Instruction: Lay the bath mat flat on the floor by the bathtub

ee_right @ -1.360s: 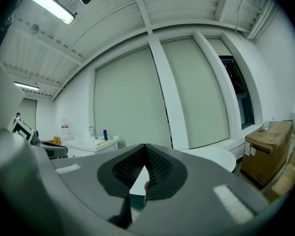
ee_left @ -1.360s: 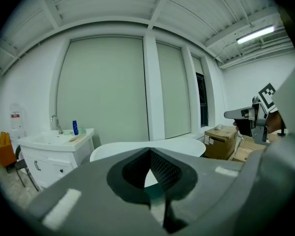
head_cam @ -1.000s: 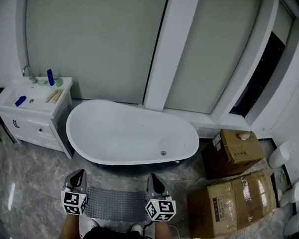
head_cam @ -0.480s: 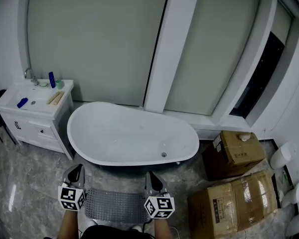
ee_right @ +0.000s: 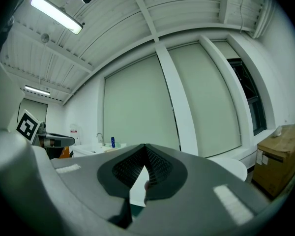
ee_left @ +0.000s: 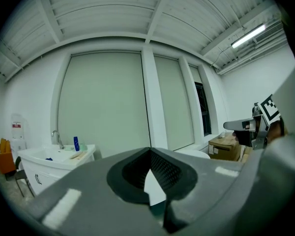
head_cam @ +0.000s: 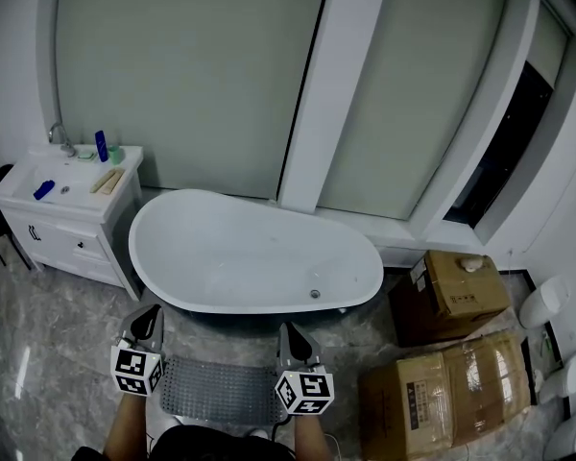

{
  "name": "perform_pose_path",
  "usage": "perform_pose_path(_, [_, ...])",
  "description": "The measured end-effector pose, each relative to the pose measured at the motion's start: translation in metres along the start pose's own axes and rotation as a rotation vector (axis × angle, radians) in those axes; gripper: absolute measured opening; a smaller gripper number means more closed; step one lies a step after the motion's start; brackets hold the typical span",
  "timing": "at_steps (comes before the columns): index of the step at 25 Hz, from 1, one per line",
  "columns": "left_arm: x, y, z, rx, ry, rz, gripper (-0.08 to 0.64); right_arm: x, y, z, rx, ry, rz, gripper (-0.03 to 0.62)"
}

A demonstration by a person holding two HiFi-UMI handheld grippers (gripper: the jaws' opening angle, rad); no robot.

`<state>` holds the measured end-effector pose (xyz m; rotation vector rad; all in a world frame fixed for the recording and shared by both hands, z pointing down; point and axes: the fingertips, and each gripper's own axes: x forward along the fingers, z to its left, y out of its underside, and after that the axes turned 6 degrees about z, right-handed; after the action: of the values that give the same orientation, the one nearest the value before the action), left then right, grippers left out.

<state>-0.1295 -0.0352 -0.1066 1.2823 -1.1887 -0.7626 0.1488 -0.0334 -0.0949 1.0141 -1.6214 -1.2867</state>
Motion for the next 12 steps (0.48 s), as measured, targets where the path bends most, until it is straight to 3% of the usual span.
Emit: perform_pose_path(12, [0.008,0.003,-0.013,-0.029,0.006,0.011,0.001,0.001,0.000,-0.009,-0.044,-0.023,0.025,0.023])
